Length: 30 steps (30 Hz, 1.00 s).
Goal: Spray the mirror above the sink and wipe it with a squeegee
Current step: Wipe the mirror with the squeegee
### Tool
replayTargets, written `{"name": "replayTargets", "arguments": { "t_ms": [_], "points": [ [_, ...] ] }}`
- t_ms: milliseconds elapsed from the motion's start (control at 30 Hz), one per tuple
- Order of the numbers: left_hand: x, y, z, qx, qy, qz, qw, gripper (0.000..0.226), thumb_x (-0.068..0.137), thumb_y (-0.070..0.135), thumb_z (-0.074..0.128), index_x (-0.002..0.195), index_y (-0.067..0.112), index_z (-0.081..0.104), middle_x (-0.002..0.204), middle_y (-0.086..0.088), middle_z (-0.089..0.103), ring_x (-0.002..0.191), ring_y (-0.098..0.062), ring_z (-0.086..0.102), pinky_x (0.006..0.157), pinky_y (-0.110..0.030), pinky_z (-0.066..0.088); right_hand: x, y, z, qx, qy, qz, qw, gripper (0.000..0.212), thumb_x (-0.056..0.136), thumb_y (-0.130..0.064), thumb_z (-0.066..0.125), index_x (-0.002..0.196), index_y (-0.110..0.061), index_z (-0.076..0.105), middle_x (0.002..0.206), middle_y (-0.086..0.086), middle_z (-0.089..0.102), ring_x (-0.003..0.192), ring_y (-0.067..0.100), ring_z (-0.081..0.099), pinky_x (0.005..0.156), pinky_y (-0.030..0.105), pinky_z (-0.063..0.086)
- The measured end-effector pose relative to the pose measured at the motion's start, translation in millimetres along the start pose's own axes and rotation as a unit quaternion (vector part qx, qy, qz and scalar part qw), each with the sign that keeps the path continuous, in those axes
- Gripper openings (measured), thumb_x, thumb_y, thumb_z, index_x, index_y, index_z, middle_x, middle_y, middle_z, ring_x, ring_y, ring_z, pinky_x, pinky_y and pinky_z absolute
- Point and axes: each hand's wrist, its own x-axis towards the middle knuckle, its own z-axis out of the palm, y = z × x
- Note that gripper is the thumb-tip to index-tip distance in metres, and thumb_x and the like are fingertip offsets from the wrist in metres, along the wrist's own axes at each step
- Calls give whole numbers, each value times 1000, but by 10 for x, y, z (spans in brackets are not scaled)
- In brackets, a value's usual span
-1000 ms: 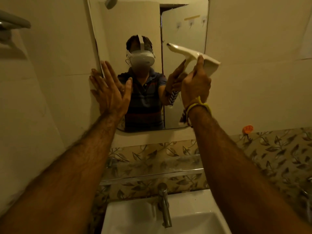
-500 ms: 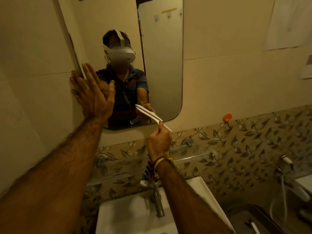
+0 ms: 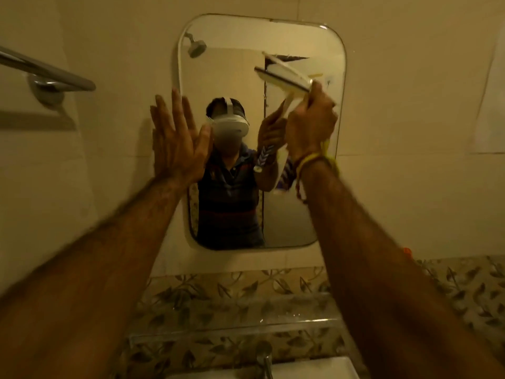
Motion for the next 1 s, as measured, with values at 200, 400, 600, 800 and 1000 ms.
{"name": "replayTargets", "arguments": {
  "t_ms": [200, 400, 600, 800, 1000],
  "points": [
    [237, -19, 197, 45, -43, -33, 998, 86, 93, 76, 13, 160, 30, -17, 171, -14, -8, 158, -36, -5, 127, -55, 3, 273, -84, 249, -76, 0, -35, 996, 39, 101, -21, 39, 140, -16, 45, 78, -10, 58, 64, 6, 57, 44, 10, 31],
    [93, 10, 131, -15, -19, -13, 1000, 80, 97, 69, 19, 160, 31, -12, 171, -13, -2, 157, -37, 0, 124, -53, 4, -671, 202, 335, -65, -44, -31, 996, 48, 104, -27, 37, 150, -18, 28, 59, -8, 50, 44, 1, 52, 36, 9, 42],
    [-66, -56, -67, -90, -42, 13, 995, 76, 100, 57, 26, 162, 29, -8, 172, -2, 0, 158, -30, 4, 126, -56, 15, -2174, 516, 311, -155, -219, -22, 963, 68, 95, -17, 44, 154, -25, 13, 95, 12, 68, 80, 26, 69, 69, 40, 61],
    [109, -123, -410, -119, -62, 15, 991, 76, 102, 59, 30, 160, 37, -14, 172, -6, 3, 142, -31, 44, 99, -50, 48, -1409, -54, 438, -32, -149, -69, 986, 50, 101, -19, 41, 150, -19, 30, 103, 7, 65, 81, 16, 68, 69, 35, 62],
    [128, -45, -361, -92, -59, -44, 993, 71, 105, 59, 25, 158, 39, -19, 170, -19, 3, 117, -38, 65, 64, -18, 47, -81, -723, 765, -137, -71, -146, 977, 45, 98, -12, 44, 143, -16, 40, 72, -2, 54, 55, 12, 49, 37, 16, 24]
  ]
}}
